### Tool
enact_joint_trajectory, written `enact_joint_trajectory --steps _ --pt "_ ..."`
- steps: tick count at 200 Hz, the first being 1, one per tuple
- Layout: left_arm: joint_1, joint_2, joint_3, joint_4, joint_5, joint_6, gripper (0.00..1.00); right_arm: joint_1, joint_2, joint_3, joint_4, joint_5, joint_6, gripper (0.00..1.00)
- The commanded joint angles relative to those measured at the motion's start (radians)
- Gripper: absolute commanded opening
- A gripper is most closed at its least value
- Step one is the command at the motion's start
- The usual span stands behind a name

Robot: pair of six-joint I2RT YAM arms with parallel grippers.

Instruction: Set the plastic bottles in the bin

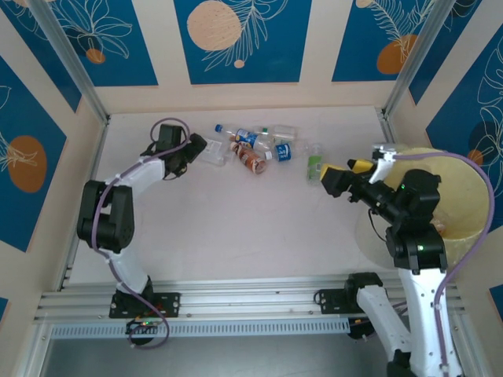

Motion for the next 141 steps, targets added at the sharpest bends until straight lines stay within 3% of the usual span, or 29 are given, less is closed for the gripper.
enact_joint_trajectory --steps 1,24,61,87,141 --pt "0.006 0.105 0.131 -0.104 -0.086 -0.108 1.00 0.114 0.022 -0.006 0.007 0.145 -0.094 1.00" --pt "0.003 0.204 0.270 -0.209 -0.077 -0.197 1.00 0.184 0.041 -0.018 0.026 0.187 -0.116 1.00" --pt "-0.029 0.317 0.506 -0.437 -0.207 -0.308 1.00 0.256 0.077 -0.015 -0.006 0.269 -0.153 1.00" --pt "-0.038 0.405 0.645 -0.566 -0.212 -0.359 1.00 0.294 0.080 -0.020 -0.018 0.319 -0.179 1.00" --pt "-0.045 0.498 0.767 -0.642 -0.230 -0.412 1.00 0.324 0.079 -0.015 -0.060 0.374 -0.213 1.00"
